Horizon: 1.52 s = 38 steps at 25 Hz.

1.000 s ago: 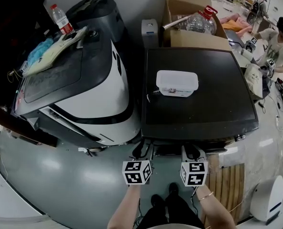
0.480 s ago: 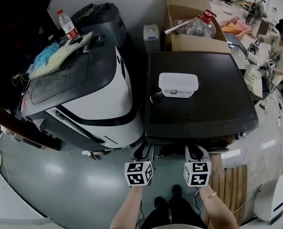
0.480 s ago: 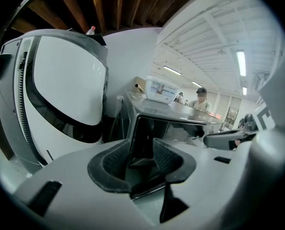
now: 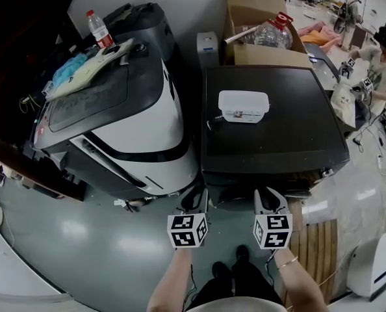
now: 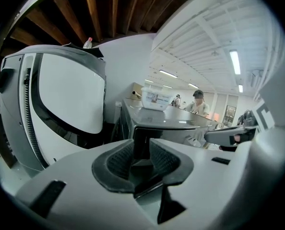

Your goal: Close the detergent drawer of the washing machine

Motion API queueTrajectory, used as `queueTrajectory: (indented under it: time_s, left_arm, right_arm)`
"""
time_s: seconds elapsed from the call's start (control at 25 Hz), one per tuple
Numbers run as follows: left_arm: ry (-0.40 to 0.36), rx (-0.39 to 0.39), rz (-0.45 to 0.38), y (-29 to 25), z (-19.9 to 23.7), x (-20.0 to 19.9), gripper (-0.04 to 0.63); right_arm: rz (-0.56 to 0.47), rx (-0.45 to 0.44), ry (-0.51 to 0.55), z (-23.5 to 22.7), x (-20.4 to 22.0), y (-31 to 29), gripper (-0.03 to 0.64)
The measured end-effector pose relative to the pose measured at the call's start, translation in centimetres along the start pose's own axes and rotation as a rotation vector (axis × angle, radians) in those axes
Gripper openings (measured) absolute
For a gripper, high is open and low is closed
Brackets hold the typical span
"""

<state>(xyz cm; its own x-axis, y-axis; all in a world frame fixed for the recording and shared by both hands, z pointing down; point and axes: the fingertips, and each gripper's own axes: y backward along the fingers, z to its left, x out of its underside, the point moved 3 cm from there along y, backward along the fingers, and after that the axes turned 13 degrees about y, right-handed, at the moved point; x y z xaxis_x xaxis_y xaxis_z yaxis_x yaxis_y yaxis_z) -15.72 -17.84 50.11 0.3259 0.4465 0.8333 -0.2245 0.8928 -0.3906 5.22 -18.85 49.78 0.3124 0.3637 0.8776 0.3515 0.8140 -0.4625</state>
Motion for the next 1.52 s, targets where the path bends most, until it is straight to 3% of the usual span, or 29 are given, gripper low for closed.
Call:
queueTrajectory:
  time_s: [0.72, 0.92, 1.52]
  left_arm:
    - [-0.054, 0.023, -0.088, 8.3, -1.0, -1.2, 0.018]
    - [-0.065, 0.036, -0.098, 10.5, -1.3, -0.8, -0.004]
    - [-0.069, 0.046, -0.107, 15.1, -1.6, 0.4, -0.005]
  right_arm:
    - [-0.133, -0.020, -0.027, 3.1, -2.6, 8.0, 0.058]
    - [-0.151, -0.033, -0.010, 4.0, -2.6, 10.1, 0.015]
    - [-0.168, -0.041, 0.004, 5.1, -1.4, 14.6, 0.002]
